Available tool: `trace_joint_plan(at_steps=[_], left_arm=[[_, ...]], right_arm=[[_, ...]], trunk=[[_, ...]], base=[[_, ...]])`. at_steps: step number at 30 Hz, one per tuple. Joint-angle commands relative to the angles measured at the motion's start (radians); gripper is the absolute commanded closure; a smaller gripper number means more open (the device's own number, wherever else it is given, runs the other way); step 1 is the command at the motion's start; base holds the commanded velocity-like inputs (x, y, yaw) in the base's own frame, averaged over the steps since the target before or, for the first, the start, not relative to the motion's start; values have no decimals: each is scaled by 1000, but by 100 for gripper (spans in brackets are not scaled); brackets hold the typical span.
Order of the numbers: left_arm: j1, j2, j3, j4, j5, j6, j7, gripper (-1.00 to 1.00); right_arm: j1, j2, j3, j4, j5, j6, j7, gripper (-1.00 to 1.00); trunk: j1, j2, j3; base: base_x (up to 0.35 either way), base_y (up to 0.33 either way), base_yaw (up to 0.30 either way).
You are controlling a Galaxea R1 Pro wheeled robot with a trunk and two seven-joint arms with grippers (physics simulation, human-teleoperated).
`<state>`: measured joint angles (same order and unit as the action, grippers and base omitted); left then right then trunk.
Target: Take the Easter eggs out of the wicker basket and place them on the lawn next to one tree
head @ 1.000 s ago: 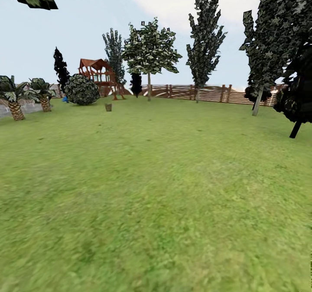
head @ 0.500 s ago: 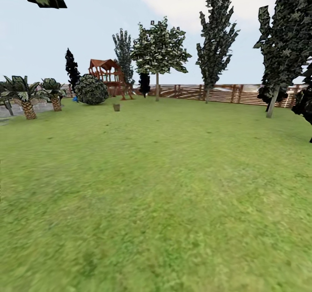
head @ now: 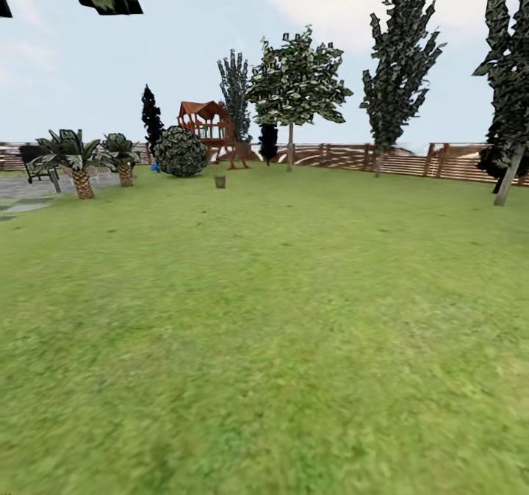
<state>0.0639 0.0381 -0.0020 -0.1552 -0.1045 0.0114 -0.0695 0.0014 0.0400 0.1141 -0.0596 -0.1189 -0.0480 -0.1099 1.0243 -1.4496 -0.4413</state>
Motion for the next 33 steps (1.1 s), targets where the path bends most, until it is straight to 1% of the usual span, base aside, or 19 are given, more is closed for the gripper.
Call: trace_joint_plan(at_steps=[1,4,7,16,33], left_arm=[[1,0,0,-3,-11,1,-2,-100],[1,0,0,-3,-11,1,-2,-100],[1,0,0,-3,-11,2,-2,-100],[1,0,0,-3,-10,1,-1,-100],[1,1,1,-4,-10,1,0,-100]], right_arm=[[0,0,9,0,-11,-3,-4,-100],[0,1,9,0,-12,-4,-4,-100],[0,0,7,0,-14,-8,0,-100],[0,2,9,19,-13,-7,1,-100],[0,2,7,22,-15,-8,1,-100]], trunk=[[1,0,-1],[1,0,-1],[1,0,-1],[1,0,-1],[1,0,-1]], base=[[328,0,253],[328,0,218],[328,0,51],[328,0,4],[328,0,0]])
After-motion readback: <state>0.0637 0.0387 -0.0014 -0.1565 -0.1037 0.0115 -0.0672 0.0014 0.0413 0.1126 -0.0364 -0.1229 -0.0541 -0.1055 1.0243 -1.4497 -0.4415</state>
